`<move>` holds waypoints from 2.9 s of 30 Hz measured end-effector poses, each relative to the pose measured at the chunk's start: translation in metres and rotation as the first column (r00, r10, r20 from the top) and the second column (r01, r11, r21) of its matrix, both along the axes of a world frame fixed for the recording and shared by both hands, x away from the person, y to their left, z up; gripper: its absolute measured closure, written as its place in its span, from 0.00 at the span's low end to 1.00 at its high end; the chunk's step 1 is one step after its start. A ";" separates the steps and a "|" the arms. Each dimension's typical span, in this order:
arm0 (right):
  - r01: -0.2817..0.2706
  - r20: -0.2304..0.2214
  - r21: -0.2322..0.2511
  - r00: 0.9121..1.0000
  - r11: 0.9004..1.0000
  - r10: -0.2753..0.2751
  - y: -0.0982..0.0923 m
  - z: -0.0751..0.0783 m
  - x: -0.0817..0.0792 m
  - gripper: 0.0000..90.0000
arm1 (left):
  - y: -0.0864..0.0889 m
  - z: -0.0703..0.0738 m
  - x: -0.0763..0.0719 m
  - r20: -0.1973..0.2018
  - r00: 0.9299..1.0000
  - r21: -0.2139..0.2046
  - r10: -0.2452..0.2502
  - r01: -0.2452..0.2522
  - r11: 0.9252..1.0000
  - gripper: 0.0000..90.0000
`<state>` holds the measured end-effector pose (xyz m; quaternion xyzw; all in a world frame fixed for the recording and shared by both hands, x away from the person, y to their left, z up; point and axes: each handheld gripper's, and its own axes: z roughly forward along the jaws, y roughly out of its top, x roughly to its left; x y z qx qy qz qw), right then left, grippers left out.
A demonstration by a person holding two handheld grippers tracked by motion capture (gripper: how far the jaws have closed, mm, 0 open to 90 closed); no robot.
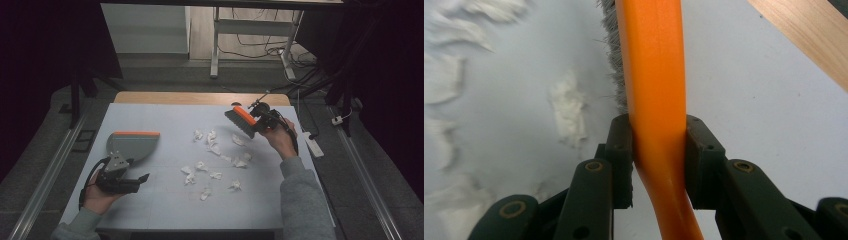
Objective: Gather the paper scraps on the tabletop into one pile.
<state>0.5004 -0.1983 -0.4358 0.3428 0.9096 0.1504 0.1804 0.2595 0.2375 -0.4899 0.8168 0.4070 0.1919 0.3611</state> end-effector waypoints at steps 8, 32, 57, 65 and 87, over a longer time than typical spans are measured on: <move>-0.045 -0.035 -0.112 0.999 0.993 0.042 0.017 -0.011 0.008 0.76 | 0.001 -0.002 0.000 0.000 1.000 -0.011 -0.007 0.007 1.000 0.27; -0.245 -0.108 0.006 0.964 0.970 0.244 0.033 0.022 0.009 0.77 | 0.000 -0.003 -0.002 0.008 1.000 -0.014 -0.025 0.025 1.000 0.28; -0.336 -0.006 0.034 0.942 0.941 0.336 0.089 0.000 0.026 0.77 | 0.001 -0.004 -0.001 0.002 1.000 -0.015 -0.028 0.028 0.999 0.28; -0.367 -0.027 -0.030 0.930 0.930 0.366 0.106 -0.011 0.031 0.77 | 0.003 -0.004 -0.002 0.005 1.000 -0.019 -0.024 0.025 1.000 0.28; -0.422 -0.002 -0.091 0.906 0.902 0.423 0.122 -0.006 0.006 0.77 | 0.001 -0.004 -0.003 0.006 0.999 -0.017 -0.032 0.032 0.999 0.28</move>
